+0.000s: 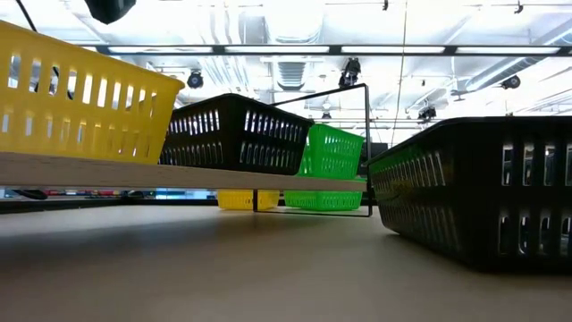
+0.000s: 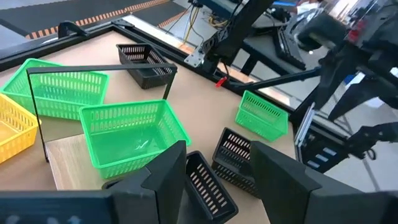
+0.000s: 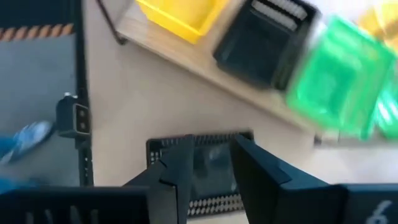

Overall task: Stack baskets on shelf by color
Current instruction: Stack the bottom green bin on top of the green bin on the shelf

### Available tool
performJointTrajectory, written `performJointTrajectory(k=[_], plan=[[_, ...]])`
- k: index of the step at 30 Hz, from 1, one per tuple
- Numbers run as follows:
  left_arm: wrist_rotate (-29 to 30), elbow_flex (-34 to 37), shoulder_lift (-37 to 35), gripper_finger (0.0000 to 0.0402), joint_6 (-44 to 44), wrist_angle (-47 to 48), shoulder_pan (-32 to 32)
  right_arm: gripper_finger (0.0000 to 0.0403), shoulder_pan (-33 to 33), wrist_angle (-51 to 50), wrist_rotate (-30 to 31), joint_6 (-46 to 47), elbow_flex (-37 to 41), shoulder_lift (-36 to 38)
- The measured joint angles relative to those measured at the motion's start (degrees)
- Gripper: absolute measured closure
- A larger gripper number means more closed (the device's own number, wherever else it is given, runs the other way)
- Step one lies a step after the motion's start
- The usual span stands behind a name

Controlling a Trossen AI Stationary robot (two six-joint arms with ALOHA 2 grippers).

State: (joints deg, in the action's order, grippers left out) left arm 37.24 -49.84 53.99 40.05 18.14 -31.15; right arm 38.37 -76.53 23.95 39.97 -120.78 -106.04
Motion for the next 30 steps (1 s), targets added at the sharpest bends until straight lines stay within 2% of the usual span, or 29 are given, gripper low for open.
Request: performJointTrajectory(k=[3, 6, 8, 11, 14, 17, 22, 26, 30], plan=[[-0.84, 0.02, 1.4, 0.0238, 0.02, -0.56, -0.01, 0.0296, 4.96, -0.03, 4.14, 13.9, 7.54, 2.41], [-1.25, 0.02, 2.81, 0.0238, 0.04, -1.7, -0.01, 0.0292, 9.14, -0.06, 3.67, 26.41, 14.05, 3.95], [-2.27, 0.02, 3.49, 0.0238, 0.0, -2.3, -0.01, 0.029, 11.49, 0.01, 0.81, 31.44, 17.47, 4.6], [-3.49, 0.02, 4.38, 0.0238, 0.0, -3.17, -0.01, 0.0285, 14.63, 0.17, -6.92, 35.85, 21.48, 5.38], [-4.39, 0.02, 4.75, 0.0238, 0.0, -3.14, -0.01, 0.0269, 17.36, 1.1, -14.86, 36.56, 24.88, 5.97], [-4.49, 0.02, 4.75, 0.0238, 0.0, -3.18, -0.01, 0.0245, 19.5, 1.93, -19.88, 36.39, 28.2, 6.43], [-4.64, 0.02, 4.64, 0.0238, 0.0, -3.54, -0.01, 0.0216, 21.23, 6.44, -21.42, 33.94, 34.3, 7.69], [-4.64, 0.02, 4.66, 0.0238, -0.02, -4.23, -0.01, 0.0217, 21.08, 12.62, -22.6, 30.28, 40.32, 8.37], [-4.64, 0.02, 4.66, 0.0238, -0.02, -4.19, -0.01, 0.0224, 21.18, 14.02, -23.01, 30.45, 44.96, 8.51]])
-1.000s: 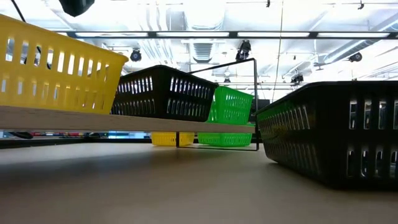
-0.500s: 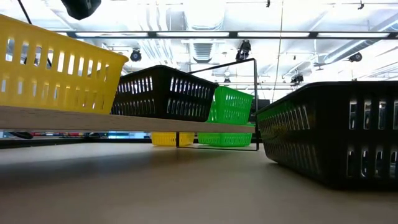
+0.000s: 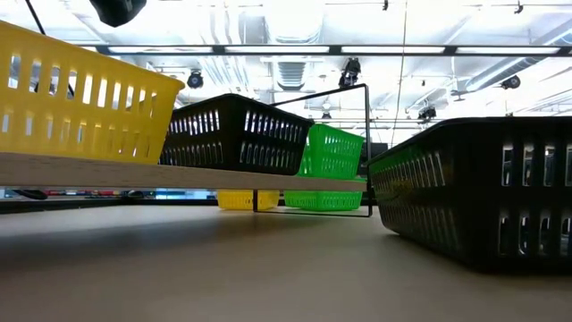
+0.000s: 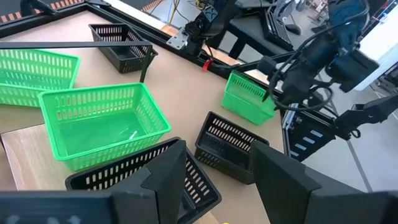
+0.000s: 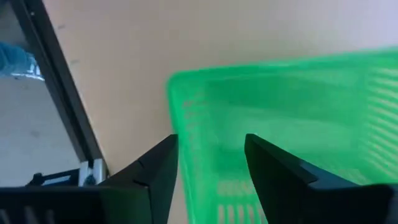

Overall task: Stack baskets on shelf by color
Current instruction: Stack the bottom green bin on top of the green bin on the shelf

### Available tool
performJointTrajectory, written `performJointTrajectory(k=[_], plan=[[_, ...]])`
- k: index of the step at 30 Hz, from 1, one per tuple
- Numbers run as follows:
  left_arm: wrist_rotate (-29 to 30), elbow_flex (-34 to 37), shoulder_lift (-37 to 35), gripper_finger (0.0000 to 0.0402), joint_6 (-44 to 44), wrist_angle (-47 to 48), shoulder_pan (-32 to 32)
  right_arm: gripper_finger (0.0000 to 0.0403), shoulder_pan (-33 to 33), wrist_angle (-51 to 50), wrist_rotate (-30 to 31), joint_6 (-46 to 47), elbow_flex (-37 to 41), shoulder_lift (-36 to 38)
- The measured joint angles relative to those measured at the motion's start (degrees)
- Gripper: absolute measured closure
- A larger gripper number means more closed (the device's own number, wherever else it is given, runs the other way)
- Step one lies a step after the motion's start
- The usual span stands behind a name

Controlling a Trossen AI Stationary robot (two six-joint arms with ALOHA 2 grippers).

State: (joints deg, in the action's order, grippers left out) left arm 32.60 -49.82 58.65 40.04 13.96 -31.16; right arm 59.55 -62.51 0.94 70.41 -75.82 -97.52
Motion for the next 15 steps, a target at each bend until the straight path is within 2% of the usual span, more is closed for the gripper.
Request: performJointTrajectory(k=[7, 15], plan=[[0.02, 0.0, 0.0, 0.0238, -0.01, 0.0, 0.0, 0.0248, -0.02, 5.86, -1.45, -4.79, 4.34, 0.03], [0.4, 0.0, 0.0, 0.0238, 0.03, -0.09, 0.0, 0.03, -0.04, 5.88, -1.43, -4.73, 6.23, 0.01]])
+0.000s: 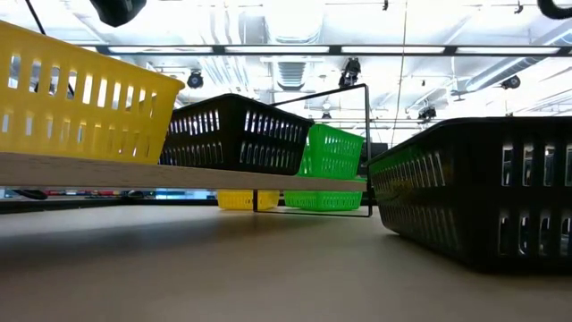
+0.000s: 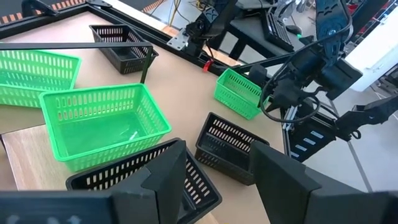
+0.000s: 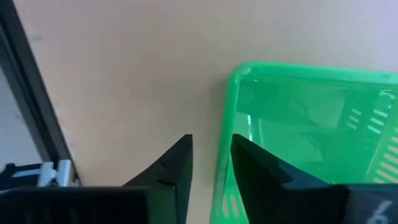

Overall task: Stack baskets on shelf by color
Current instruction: Stack the bottom green bin on top of the green bin on the shelf

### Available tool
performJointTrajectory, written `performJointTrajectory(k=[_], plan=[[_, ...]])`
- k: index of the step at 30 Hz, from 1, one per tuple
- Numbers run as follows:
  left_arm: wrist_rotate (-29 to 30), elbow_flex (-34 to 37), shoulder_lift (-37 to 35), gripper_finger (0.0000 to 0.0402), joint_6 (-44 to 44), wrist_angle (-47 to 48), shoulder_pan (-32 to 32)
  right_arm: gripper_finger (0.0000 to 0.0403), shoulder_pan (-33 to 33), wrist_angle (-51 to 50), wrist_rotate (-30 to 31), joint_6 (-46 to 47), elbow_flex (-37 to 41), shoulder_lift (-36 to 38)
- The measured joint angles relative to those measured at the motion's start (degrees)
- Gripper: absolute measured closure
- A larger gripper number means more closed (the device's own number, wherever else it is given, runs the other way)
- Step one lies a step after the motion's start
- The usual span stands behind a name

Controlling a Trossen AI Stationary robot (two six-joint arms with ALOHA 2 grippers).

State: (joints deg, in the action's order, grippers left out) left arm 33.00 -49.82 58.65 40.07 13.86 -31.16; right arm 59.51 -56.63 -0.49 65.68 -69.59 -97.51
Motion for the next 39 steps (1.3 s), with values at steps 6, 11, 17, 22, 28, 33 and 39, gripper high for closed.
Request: performJointTrajectory(k=[6, 11, 17, 22, 28, 33, 39], plan=[[0.05, 0.0, 0.0, 0.0238, 0.05, -0.44, 0.0, 0.035, -0.02, -0.24, -1.7, -3.22, -0.03, 0.0], [0.05, 0.0, 0.0, 0.0238, 0.03, -2.03, 0.0, 0.039, -0.13, -1.54, -5.74, -8.16, -4.58, 0.86], [0.04, 0.0, -0.02, 0.0238, 0.03, -2.92, 0.0, 0.0394, -0.95, -8.26, -6.12, -18.06, -16.71, 4.72], [0.04, 0.0, -0.02, 0.0238, 0.01, -2.92, 0.0, 0.0394, -4.47, -11.14, -6.16, -33.7, -28.14, 7.68], [0.04, 0.0, -0.04, 0.0238, 0.01, -2.94, 0.0, 0.0394, -15.33, -16.79, -5.05, -53.83, -39.32, 7.08], [0.3, 0.0, -0.08, 0.0238, 0.01, -3.2, 0.0, 0.0394, -28.3, -18.19, -2.47, -76.47, -44.34, 4.46], [0.97, 0.0, -0.65, 0.0238, 0.01, -3.22, 0.0, 0.0394, -42.88, -17.85, -2.28, -99.15, -43.29, 1.94]])
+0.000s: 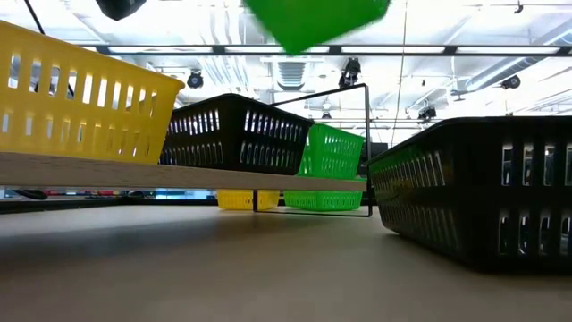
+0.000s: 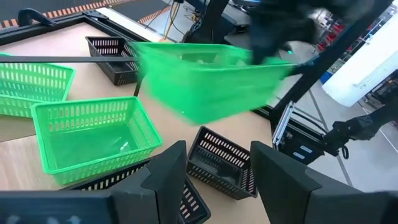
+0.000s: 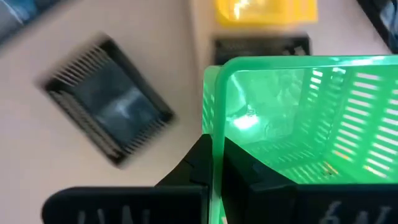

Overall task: Stack baskets on shelf by color
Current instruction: Stack the bottom green bin on top of the green bin on the shelf

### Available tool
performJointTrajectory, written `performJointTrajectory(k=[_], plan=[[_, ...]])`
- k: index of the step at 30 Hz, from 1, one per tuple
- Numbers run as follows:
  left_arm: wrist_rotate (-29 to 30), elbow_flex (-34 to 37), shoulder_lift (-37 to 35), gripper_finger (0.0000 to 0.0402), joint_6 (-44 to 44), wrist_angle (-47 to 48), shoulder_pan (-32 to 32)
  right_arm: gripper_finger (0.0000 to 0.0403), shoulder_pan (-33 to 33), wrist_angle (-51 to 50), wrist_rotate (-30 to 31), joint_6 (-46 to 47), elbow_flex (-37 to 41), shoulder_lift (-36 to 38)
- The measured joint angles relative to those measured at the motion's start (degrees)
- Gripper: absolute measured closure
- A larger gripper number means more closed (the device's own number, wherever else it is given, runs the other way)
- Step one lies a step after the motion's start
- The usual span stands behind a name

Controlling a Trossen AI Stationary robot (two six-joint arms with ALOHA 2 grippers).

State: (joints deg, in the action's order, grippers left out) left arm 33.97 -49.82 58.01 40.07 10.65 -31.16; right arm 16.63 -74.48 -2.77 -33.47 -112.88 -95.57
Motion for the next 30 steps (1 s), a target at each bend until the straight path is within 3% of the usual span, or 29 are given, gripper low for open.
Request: performJointTrajectory(k=[4, 9, 18, 30], plan=[[2.04, 0.0, -0.23, 0.0238, -0.02, 0.15, 0.0, 0.0394, -6.92, 0.27, 0.01, -5.76, 0.65, -2.53], [3.57, 0.0, -0.32, 0.0238, -0.02, 0.19, 0.02, 0.0394, -10.47, 3.03, -0.28, -10.98, 3.37, -4.05], [4.21, 0.0, -0.4, 0.0238, -0.02, 0.21, 0.02, 0.0394, -11.74, 8.39, 2.25, -12.99, 12.54, -4.28], [4.25, 0.0, -0.4, 0.0238, -0.02, 0.16, 0.02, 0.0394, -11.81, 12.02, 4.42, -12.69, 18.6, -4.3]])
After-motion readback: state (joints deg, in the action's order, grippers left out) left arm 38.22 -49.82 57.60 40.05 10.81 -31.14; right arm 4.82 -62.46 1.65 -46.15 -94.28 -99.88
